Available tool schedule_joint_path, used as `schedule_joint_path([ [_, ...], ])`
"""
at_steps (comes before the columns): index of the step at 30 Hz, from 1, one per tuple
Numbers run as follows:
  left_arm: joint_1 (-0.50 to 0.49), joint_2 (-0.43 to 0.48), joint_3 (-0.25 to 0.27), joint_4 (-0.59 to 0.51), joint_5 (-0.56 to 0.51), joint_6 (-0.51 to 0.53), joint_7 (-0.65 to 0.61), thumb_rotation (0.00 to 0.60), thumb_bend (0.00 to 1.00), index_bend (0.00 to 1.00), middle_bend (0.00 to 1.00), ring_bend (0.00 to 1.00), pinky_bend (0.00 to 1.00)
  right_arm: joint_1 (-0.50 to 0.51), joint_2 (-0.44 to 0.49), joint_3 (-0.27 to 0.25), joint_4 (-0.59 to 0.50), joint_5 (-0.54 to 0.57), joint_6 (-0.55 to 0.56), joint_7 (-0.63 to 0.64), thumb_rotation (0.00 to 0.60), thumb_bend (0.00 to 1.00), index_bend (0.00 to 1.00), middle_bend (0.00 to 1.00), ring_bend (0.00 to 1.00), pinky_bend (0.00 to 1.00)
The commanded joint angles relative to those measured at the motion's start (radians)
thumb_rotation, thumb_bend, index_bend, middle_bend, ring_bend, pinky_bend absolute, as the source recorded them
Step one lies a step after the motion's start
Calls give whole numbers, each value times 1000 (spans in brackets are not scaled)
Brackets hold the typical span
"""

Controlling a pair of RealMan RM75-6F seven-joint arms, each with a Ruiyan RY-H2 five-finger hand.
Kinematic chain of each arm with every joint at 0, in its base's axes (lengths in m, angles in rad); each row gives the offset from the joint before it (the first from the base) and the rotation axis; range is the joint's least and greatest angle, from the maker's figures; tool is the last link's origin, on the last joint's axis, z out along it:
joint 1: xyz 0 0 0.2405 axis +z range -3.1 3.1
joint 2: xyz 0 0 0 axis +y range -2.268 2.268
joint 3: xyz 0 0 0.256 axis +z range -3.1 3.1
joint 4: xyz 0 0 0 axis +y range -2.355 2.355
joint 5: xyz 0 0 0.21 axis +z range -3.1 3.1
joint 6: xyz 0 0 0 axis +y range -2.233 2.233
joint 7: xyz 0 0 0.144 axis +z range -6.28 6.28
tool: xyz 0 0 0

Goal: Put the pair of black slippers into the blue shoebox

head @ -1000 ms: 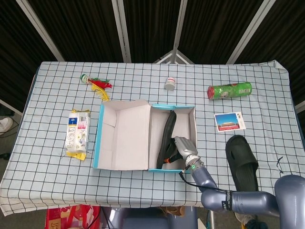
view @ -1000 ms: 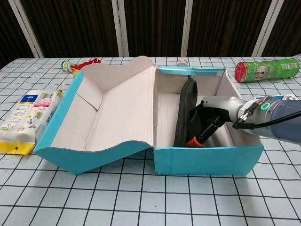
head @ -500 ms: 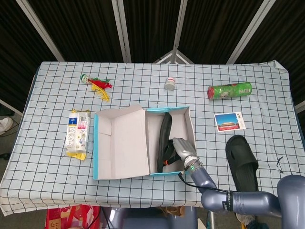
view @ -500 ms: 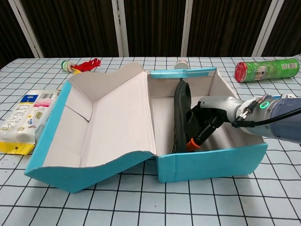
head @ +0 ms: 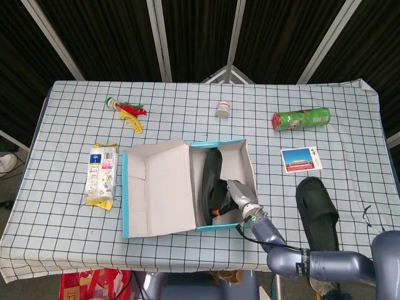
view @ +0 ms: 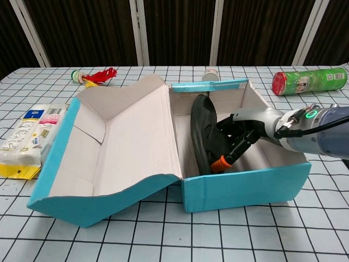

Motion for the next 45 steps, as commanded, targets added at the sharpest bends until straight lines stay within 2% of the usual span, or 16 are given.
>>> schedule_joint_path([
  [1, 0, 0, 1, 0, 0, -1, 1, 600, 385, 97, 8, 52, 102, -5, 3, 7, -4, -1, -3, 13, 600, 353, 327, 257, 231, 84],
  [9, 1, 1, 2, -2, 3, 1, -1, 600, 385, 97, 8, 52, 102, -4, -5, 45, -15, 57, 11, 54, 600, 352, 274, 230, 201, 68],
  [22, 0, 2, 2, -1, 1, -2, -4, 600, 385, 98, 8, 52, 102, 38, -5, 51, -30, 157, 50, -2, 600, 330, 167, 103, 119, 18],
  [35, 1, 3, 4, -2, 4, -1, -4, 600, 385, 99, 8, 52, 102, 49, -55, 112, -26, 260, 221, -18, 600, 327, 165, 95, 115, 11],
  [45, 0, 3, 3, -2, -1, -6, -2, 600, 385, 99, 8, 52, 102, 54, -106, 153, -11, 300, 314, -64, 600, 327, 165, 95, 115, 11],
])
